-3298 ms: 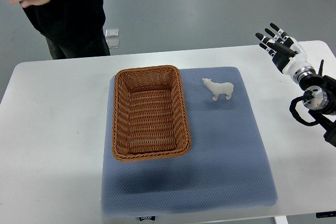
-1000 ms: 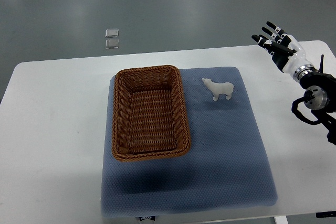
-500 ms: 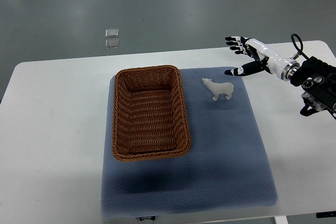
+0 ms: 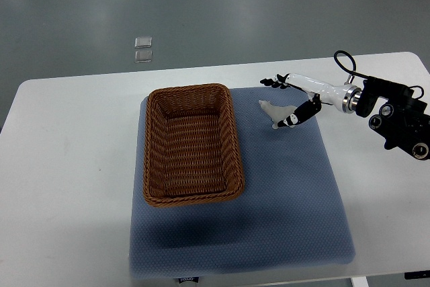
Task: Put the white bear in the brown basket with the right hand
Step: 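Close the right hand fingers around the white polar bear, then carry the bear with the right hand over the brown basket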
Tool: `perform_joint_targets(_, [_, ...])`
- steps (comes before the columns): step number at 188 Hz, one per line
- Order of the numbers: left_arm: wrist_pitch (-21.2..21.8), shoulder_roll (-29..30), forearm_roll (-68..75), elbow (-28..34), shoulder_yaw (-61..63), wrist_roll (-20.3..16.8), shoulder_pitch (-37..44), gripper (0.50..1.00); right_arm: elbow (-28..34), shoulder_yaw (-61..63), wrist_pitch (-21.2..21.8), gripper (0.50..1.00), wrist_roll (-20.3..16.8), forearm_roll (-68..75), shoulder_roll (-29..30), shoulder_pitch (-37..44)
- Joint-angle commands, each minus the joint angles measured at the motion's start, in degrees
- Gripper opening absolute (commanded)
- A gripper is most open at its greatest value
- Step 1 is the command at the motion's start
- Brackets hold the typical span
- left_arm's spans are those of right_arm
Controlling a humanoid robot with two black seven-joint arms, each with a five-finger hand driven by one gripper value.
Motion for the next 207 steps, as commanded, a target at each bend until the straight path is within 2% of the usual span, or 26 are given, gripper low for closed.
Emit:
perform_joint_targets(1, [0.00, 0.00, -0.03, 0.00, 0.04, 0.00, -0.01, 1.000, -0.06, -0.25, -0.96, 0.907, -0.38, -1.43, 0.07, 0.30])
perform_joint_targets(27, [0.00, 0.00, 0.06, 0.00, 0.04, 0.00, -0.01, 1.000, -0.15, -1.83, -2.28, 0.905, -2.22, -1.96, 0.07, 0.30])
perform_joint_targets(51, [0.00, 0.00, -0.03, 0.00, 0.04, 0.00, -0.01, 1.000, -0.15, -3.32, -2.80, 0.901, -2.40, -1.96, 0.07, 0.39])
perform_joint_targets(74, [0.00, 0.00, 0.06, 0.00, -0.05, 0.00, -0.01, 1.000, -0.32, -3.85, -3.95, 0.876, -2.48, -3.37, 0.25, 0.30])
perform_joint_targets(96, [0.00, 0.00, -0.03, 0.00, -0.05, 0.00, -0.01, 1.000, -0.41, -4.99, -5.44, 0.850, -4.15, -3.63, 0.43, 0.39])
perform_joint_targets(121, [0.00, 0.00, -0.03, 0.00, -0.05, 0.00, -0.01, 1.000, -0.41, -5.87, -6.32, 0.785, -5.21, -4.51, 0.60, 0.39])
perform_joint_targets(140, [0.00, 0.00, 0.06, 0.00, 0.04, 0.00, -0.01, 1.000, -0.41, -5.96, -6.41, 0.709, -5.74, -5.04, 0.60, 0.39])
perform_joint_targets(156, [0.00, 0.00, -0.03, 0.00, 0.04, 0.00, -0.01, 1.000, -0.59, -6.05, -6.41, 0.564, -5.82, -6.01, 0.60, 0.39])
perform_joint_targets(161, [0.00, 0.00, 0.06, 0.00, -0.04, 0.00, -0.01, 1.000, -0.59, -6.31, -6.41, 0.500, -5.82, -6.18, 0.60, 0.39])
perform_joint_targets(181, [0.00, 0.00, -0.03, 0.00, -0.05, 0.00, -0.01, 1.000, -0.59, -6.31, -6.67, 0.500, -6.26, -6.27, 0.60, 0.48])
perform_joint_targets(207, [0.00, 0.00, -0.03, 0.00, -0.05, 0.00, -0.01, 1.000, -0.41, -6.31, -10.01, 0.500, -6.26, -6.27, 0.69, 0.56])
